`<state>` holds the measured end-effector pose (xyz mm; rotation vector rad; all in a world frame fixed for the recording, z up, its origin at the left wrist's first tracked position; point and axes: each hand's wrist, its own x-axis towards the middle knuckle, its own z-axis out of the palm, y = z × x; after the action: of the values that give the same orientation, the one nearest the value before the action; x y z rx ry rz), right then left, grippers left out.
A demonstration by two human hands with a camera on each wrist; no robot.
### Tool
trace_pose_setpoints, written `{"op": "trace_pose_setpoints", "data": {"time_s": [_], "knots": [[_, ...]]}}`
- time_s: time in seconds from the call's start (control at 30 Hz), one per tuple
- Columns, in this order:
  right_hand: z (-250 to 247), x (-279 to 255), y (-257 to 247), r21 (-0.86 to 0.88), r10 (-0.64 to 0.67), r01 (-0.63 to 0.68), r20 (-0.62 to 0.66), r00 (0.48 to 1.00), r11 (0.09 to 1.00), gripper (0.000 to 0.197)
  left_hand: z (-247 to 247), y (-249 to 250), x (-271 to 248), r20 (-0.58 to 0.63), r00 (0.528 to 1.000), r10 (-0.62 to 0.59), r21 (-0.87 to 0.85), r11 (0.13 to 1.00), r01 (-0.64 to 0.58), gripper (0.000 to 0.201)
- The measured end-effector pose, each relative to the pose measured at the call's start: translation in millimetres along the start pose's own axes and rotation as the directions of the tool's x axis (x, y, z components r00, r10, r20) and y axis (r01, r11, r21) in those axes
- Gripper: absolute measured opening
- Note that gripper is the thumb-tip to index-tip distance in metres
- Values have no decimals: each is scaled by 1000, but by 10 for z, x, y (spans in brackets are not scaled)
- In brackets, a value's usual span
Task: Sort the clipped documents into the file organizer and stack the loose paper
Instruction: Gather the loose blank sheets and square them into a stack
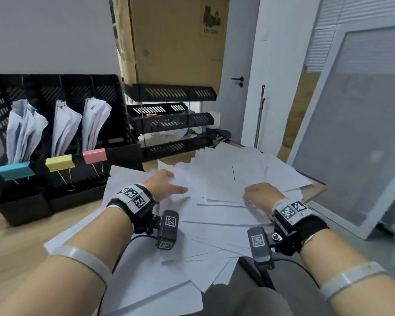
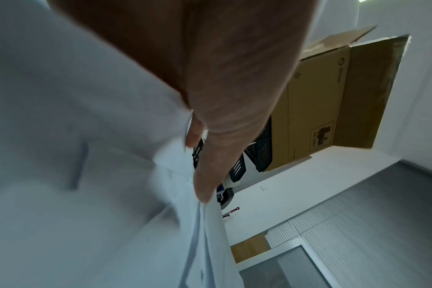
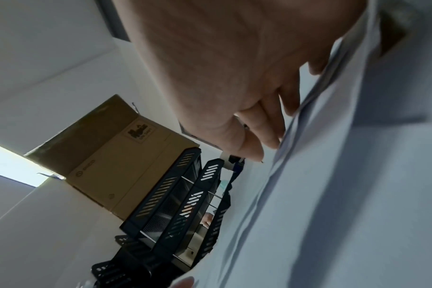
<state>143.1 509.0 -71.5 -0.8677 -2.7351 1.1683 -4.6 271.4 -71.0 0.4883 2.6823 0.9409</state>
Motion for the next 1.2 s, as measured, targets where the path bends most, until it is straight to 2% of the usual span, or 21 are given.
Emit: {"op": "trace_pose_setpoints", "data": {"time_s": [0.13,0.23,0.3,0.33,0.4,0.47,0.6,0.67,0.8,0.93,0.97,1.07,1.1,1.13,1.2], "knots": [[88,22,66,139,-22,23,-7,1000,990,34,129,-92,132,-79,997,-8,-216,976,-9,111],[88,37,84,252,-30,31,-8,1000,967,40,206,-174,256,-158,986,-51,-430,902,-22,111],[47,80,96,351,-26,46,-62,998,935,39,209,-207,288,-134,990,-41,-427,904,-20,103],[14,97,97,349,-23,59,-107,994,935,36,205,-215,299,-97,995,17,-393,918,-54,91],[-33,103,96,323,-2,49,-145,989,945,38,197,-166,260,-43,991,124,-351,927,-131,54],[-32,117,90,310,9,34,-135,991,950,42,198,-142,240,-30,983,179,-342,923,-179,41],[62,92,59,272,-21,58,-135,991,961,44,200,-128,212,38,968,247,-328,918,-221,38],[110,71,45,283,-40,78,-137,990,956,44,207,-138,217,58,975,212,-343,922,-180,39],[183,90,86,356,-25,83,-162,986,931,43,206,-222,252,37,984,177,-367,918,-151,62],[158,142,134,530,75,19,-155,985,848,43,170,-216,199,-26,977,210,-487,851,-196,45],[130,171,143,536,96,-7,-137,986,844,55,166,-229,207,-49,977,209,-507,837,-205,40],[49,245,129,555,133,-61,-90,987,829,108,137,-238,213,-116,967,227,-583,772,-252,30],[32,314,138,580,128,-56,-83,988,813,115,113,-217,196,-140,961,240,-603,749,-275,29],[5,319,103,603,113,-39,-85,990,797,116,89,-190,170,-163,954,252,-616,729,-297,29],[-67,342,-21,590,40,41,-124,992,806,93,33,-117,130,-210,934,290,-626,694,-356,29]]}}
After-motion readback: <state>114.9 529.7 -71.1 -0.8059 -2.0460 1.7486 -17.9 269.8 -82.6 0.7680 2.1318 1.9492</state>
